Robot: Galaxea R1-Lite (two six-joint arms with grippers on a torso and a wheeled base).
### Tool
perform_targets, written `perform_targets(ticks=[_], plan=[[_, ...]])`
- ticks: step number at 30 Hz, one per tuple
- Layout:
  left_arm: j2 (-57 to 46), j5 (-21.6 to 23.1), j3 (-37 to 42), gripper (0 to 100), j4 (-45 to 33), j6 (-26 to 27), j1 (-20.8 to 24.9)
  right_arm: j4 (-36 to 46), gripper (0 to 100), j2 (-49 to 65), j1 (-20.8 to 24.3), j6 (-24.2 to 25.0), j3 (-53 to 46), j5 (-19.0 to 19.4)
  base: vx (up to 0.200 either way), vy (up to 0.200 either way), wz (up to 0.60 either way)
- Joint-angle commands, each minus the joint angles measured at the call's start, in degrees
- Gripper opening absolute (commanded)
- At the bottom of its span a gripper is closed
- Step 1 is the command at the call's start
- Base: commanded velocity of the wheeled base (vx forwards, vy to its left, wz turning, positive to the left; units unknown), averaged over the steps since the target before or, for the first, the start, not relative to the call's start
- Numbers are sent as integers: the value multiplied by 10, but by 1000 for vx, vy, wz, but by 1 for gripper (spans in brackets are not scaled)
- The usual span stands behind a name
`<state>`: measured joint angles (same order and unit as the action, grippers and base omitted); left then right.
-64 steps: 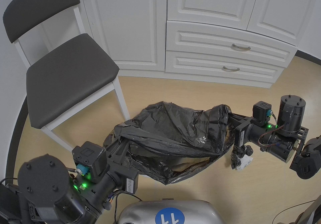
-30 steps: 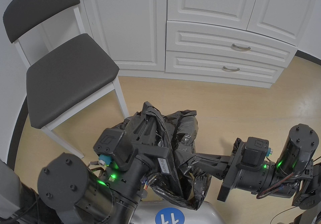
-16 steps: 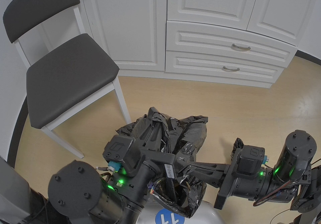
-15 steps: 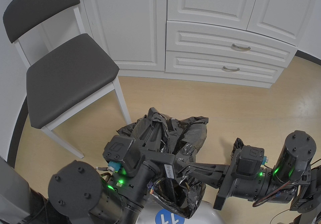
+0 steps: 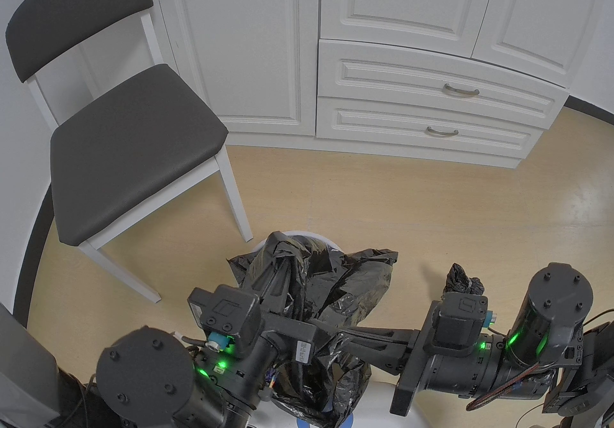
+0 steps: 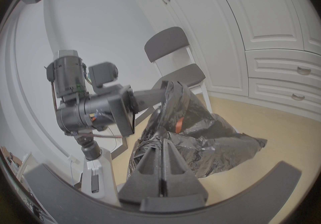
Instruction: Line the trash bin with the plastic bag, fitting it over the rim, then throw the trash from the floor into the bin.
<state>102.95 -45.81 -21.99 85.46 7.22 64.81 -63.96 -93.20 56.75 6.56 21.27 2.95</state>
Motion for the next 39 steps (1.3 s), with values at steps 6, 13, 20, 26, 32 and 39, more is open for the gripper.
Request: perform_targets(ticks=[6, 13, 20, 26, 32, 39], plan=[[-1, -34, 6, 0, 7, 75, -26, -128, 0, -85, 32, 38, -9, -1, 0, 0, 0], [-1, -35, -72, 0, -19, 223, -41, -197, 0, -114, 48, 55, -23, -1, 0, 0, 0], [-16, -35, -123, 0, -152, 222, -47, -198, 0, -103, 65, 55, -40, -2, 0, 0, 0], [-59, -34, -121, 0, -200, 220, -46, -199, 0, -117, 68, 56, -37, -1, 0, 0, 0], [-99, -34, -97, 0, -207, 220, -47, -208, 0, -125, 92, 68, -36, -2, 0, 0, 0], [-158, -32, -38, 0, -207, 220, -58, -260, 0, -209, 115, 104, -1, -48, 0, 0, 0]])
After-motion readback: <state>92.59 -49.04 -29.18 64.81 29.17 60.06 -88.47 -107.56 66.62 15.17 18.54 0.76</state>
